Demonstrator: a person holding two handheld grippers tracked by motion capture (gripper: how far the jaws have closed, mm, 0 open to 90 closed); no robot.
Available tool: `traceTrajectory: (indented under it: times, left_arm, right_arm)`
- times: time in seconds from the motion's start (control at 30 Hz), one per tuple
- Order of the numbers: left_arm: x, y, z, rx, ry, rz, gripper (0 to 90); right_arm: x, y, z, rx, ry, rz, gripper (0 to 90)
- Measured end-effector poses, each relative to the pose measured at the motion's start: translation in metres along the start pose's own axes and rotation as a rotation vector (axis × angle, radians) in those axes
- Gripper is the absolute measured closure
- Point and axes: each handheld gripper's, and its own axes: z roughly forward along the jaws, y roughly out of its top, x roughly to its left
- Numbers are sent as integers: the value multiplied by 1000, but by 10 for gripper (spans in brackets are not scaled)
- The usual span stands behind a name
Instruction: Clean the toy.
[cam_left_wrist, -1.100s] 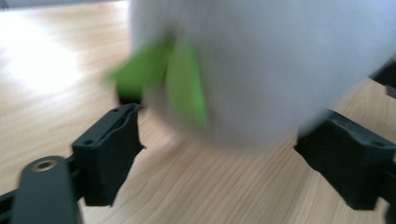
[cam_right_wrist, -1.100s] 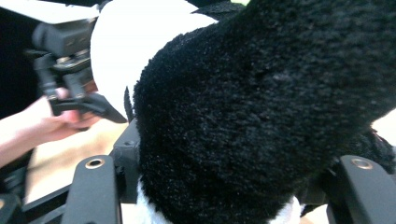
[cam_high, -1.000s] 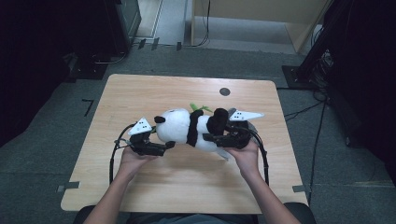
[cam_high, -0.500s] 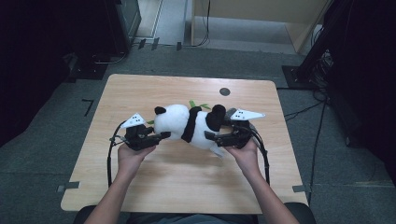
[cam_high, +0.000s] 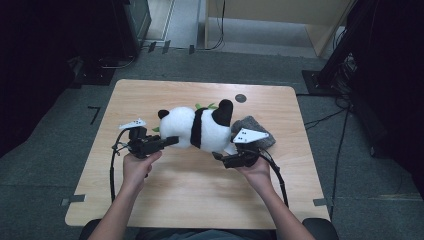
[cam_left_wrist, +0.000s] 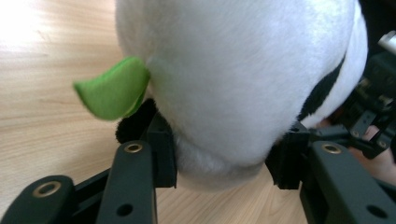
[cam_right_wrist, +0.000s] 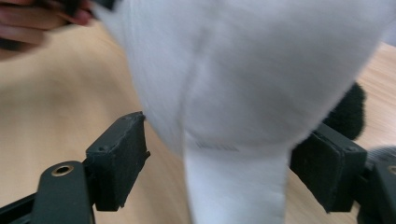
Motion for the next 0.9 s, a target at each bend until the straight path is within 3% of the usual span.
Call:
traceTrajectory:
  times: [0.07, 0.1, 0.23, 0.4, 0.53, 0.67, 0.77, 0.9]
  left_arm:
    - [-2, -1, 3, 12, 5, 14, 501]
    - [-4, -2, 4, 21, 20, 30, 465]
    - [-6, -4, 9, 31, 59, 92, 323]
    - [-10, -7, 13, 58, 93, 152, 288]
    - [-10, -8, 15, 68, 93, 148, 290]
    - [-8, -9, 12, 63, 72, 102, 285]
    - [-8, -9, 11, 71, 87, 110, 278]
    - [-9, -12, 11, 74, 100, 108, 274]
  right_arm:
    - [1, -1, 2, 16, -51, -3, 306]
    - [-1, -2, 2, 23, -58, 18, 336]
    - [-6, -2, 1, 43, -45, 58, 353]
    - [-12, -1, -6, 12, -12, 139, 354]
    - [-13, 0, -9, 6, -18, 130, 348]
    - [-12, 3, -12, 3, -15, 131, 322]
    - [-13, 5, -15, -5, 2, 151, 315]
    - [-13, 5, -15, 7, -5, 144, 307]
